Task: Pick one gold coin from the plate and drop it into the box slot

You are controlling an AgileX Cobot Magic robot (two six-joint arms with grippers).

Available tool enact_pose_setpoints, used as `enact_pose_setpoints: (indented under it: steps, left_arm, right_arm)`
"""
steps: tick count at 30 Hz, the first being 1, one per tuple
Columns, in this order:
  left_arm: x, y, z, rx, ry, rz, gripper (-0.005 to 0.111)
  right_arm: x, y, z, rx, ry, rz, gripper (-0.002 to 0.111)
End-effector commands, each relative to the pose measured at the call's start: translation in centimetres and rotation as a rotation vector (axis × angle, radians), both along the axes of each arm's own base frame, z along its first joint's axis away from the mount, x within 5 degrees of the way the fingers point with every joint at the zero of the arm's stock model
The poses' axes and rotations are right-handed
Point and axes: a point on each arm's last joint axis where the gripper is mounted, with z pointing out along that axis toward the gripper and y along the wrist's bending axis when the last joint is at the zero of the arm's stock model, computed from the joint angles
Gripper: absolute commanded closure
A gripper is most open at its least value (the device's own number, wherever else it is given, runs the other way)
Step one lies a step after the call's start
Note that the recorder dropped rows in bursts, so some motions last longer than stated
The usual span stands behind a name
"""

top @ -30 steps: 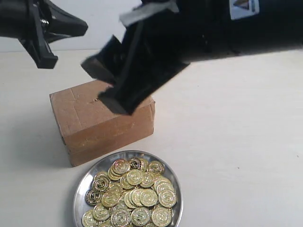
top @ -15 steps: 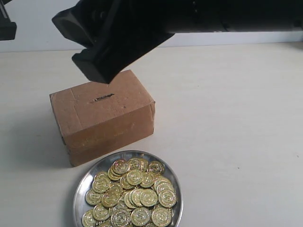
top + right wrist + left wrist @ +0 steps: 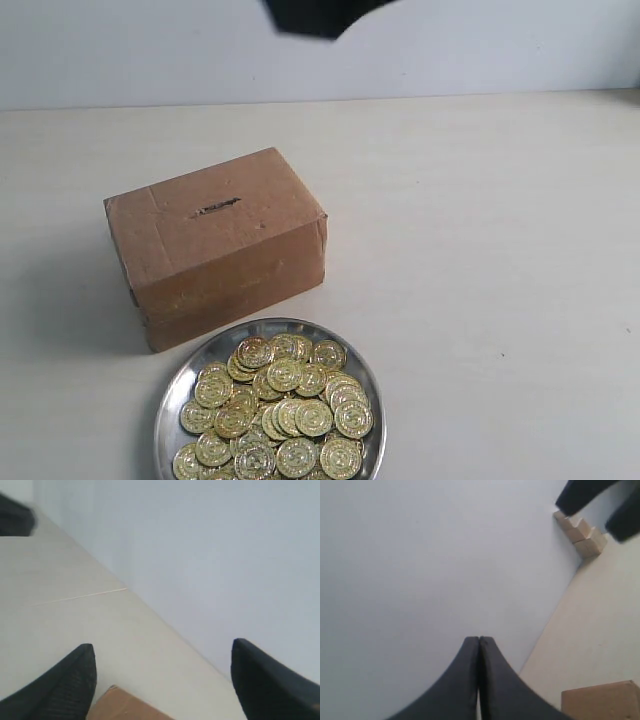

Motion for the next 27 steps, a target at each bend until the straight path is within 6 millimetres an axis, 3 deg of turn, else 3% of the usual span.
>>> enact_pose_setpoints:
  steps: [1,2,5,9,14,21,22,27]
  left_arm:
    - [-2.8,1.4,-1.4,-0.015,-0.059,0.119,0.107]
    - [-4.1,1.7,-2.3,-0.019,-0.086,0.154,0.107]
    - [-6.3,1.8,-4.2,-0.021,-0.13,0.175,0.107]
    - [-7.6,1.9,-7.2,-0.016,-0.14,0.211,0.107]
    - [-7.4,1.8,-10.6,-0.003,-0.078,0.236,0.107]
    - [-6.8,1.9,-13.1,0.002,-0.006,0.235,0.107]
    - [-6.8,1.9,-13.1,0.005,-0.003,0.235,0.107]
    - [-7.1,1.9,-13.1,0.012,-0.024,0.238,0.107]
  right_arm:
    - [-0.5,-5.1,2.7,0.078,-0.108,-0.158,0.037]
    - [-1.3,-7.6,4.0,0.112,-0.163,-0.243,0.037]
    - [-4.0,-11.6,6.1,0.17,-0.275,-0.382,0.037]
    - [-10.8,-15.8,8.4,0.248,-0.485,-0.562,0.037]
    - [-19.0,-17.4,9.1,0.326,-0.709,-0.637,0.037]
    - [-27.7,-18.3,7.7,0.431,-0.932,-0.613,0.037]
    - [-28.5,-18.4,7.6,0.446,-0.964,-0.608,0.037]
    - [-28.0,-18.2,6.3,0.479,-1.053,-0.581,0.037]
